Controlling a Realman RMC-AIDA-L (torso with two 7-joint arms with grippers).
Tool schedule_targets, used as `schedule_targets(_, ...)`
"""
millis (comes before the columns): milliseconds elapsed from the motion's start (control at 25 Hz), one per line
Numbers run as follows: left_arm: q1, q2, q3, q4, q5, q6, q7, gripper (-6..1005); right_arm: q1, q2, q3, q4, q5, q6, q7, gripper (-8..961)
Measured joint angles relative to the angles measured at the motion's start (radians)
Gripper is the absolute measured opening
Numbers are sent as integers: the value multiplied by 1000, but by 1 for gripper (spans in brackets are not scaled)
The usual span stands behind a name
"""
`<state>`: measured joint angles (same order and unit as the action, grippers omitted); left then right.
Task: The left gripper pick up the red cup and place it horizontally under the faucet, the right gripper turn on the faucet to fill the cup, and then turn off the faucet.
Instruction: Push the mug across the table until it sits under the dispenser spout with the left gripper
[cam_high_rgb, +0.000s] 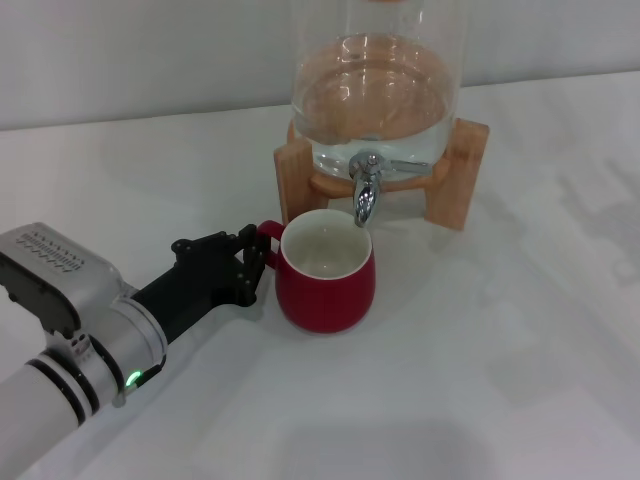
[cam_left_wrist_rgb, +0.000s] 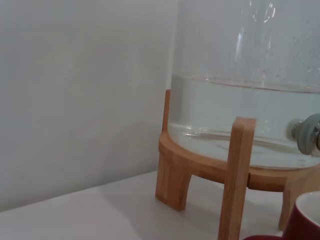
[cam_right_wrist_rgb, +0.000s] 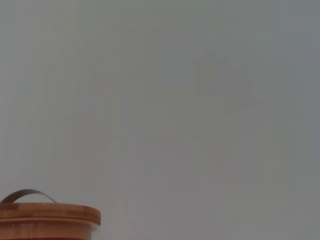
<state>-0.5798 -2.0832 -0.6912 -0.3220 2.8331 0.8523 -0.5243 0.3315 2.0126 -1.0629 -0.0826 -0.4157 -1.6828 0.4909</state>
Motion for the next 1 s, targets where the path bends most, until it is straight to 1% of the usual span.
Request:
schedule_targets(640, -23, 0, 11, -8, 0, -23, -6, 144, -1, 0, 0, -3, 0, 0, 0, 768)
schedule_targets(1000, -49, -3, 25, -11, 0, -56, -19, 144, -2, 0, 0, -4, 0, 0, -1, 767)
